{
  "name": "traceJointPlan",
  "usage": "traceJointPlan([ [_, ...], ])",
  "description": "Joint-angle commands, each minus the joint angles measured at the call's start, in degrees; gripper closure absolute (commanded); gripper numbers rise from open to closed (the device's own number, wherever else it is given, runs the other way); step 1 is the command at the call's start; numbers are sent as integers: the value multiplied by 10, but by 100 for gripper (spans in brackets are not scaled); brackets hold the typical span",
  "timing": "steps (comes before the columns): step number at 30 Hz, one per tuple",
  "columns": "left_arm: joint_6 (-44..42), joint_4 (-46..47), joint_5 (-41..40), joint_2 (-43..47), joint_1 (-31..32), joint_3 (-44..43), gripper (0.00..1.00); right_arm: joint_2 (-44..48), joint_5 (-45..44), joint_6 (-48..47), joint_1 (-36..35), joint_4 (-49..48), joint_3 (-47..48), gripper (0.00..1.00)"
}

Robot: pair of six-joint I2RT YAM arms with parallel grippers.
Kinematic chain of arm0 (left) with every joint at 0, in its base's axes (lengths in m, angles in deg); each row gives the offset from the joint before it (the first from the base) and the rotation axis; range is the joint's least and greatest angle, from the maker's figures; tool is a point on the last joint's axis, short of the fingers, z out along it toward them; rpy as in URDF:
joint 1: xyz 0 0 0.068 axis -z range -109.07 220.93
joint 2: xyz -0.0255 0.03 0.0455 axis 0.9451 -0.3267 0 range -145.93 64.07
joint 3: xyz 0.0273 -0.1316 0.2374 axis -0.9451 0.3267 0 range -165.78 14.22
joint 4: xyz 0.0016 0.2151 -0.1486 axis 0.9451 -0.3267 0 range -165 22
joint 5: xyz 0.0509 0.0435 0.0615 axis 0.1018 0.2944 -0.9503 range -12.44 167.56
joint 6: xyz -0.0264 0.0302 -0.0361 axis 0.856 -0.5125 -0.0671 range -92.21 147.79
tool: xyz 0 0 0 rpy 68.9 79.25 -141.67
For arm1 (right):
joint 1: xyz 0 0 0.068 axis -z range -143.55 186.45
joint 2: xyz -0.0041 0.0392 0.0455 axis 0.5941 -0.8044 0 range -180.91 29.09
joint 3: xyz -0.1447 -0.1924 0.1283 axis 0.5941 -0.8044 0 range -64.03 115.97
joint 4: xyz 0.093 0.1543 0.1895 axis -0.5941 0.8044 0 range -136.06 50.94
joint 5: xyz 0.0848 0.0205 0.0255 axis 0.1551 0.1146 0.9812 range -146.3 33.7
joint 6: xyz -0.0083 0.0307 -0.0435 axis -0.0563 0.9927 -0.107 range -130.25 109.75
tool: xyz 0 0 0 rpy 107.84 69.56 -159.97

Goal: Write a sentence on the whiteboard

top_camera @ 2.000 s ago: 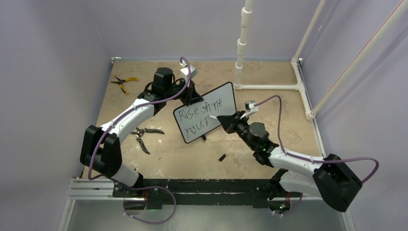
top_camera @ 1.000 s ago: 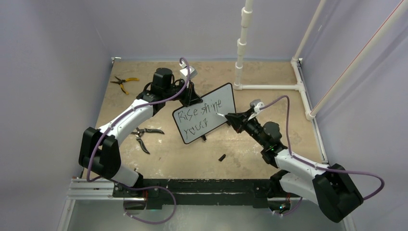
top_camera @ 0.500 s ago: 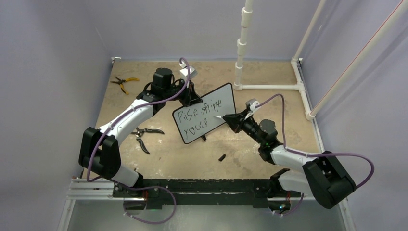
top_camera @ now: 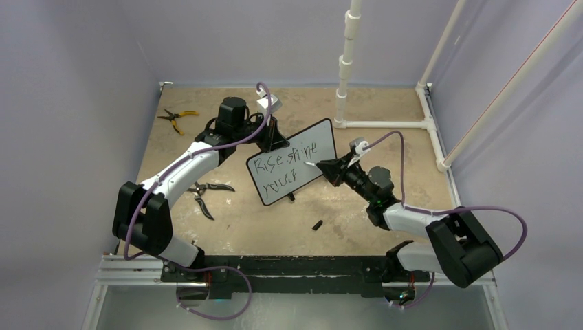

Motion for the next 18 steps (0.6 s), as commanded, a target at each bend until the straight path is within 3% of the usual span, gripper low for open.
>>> traceJointPlan([
  [1,-7,10,15,13,6,5,100,-3,-4,-2,3,-17,22,100],
  [18,-7,10,14,14,6,4,100,-22,4,12,2,41,15,100],
])
